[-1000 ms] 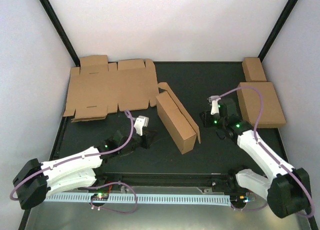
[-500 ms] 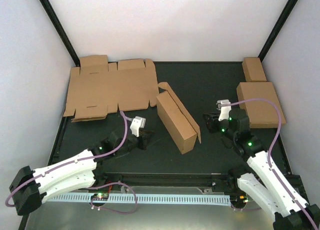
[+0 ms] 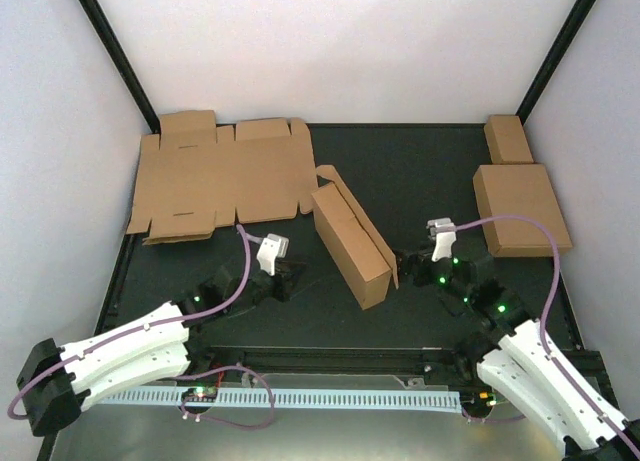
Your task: Fold the paper box
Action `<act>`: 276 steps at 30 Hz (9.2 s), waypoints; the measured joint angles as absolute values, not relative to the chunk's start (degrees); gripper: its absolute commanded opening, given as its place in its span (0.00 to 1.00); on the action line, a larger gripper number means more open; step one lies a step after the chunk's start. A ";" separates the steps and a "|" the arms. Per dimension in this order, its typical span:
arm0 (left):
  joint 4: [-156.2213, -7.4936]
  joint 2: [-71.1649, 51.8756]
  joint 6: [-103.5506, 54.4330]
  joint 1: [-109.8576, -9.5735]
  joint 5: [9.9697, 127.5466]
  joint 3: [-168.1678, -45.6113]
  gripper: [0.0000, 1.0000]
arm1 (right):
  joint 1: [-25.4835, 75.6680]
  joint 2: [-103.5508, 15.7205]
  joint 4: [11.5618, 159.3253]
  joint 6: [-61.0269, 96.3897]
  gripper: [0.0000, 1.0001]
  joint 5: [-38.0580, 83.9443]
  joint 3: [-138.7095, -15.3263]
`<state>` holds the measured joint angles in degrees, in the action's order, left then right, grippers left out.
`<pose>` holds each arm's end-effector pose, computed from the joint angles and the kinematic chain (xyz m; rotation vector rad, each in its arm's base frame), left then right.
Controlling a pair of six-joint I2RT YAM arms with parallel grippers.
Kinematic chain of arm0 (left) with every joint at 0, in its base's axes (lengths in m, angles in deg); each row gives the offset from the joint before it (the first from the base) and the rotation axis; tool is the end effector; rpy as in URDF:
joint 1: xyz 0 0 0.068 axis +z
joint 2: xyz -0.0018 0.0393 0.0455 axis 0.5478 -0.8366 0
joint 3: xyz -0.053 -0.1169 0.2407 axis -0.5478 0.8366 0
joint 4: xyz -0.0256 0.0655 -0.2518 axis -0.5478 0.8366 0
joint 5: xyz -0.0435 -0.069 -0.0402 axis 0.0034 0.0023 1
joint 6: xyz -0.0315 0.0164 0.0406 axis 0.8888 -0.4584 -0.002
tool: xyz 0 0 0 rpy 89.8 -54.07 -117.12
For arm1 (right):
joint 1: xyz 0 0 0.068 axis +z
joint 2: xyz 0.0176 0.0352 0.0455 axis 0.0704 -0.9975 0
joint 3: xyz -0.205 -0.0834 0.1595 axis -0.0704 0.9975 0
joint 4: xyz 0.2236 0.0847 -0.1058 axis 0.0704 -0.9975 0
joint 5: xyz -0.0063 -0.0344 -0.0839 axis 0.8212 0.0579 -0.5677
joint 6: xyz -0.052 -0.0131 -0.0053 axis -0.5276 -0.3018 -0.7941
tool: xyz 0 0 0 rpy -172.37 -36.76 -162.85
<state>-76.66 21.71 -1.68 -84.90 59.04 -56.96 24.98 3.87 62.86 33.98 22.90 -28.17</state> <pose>0.1120 -0.1402 0.2156 0.3023 2.1106 -0.9093 0.1242 0.0742 0.2361 -0.1942 2.1503 0.6796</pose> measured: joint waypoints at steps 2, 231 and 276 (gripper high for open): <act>-76.51 22.01 -1.90 -84.81 59.02 -56.96 0.07 | 25.29 4.98 62.09 33.98 1.00 21.70 -29.63; -30.46 29.84 -25.90 -56.22 60.01 -94.51 0.78 | 72.76 -35.34 38.05 8.74 0.83 11.73 -84.87; -33.65 11.72 -72.10 -68.70 90.21 -93.02 0.50 | 90.40 -30.41 68.46 35.42 0.73 5.30 -43.71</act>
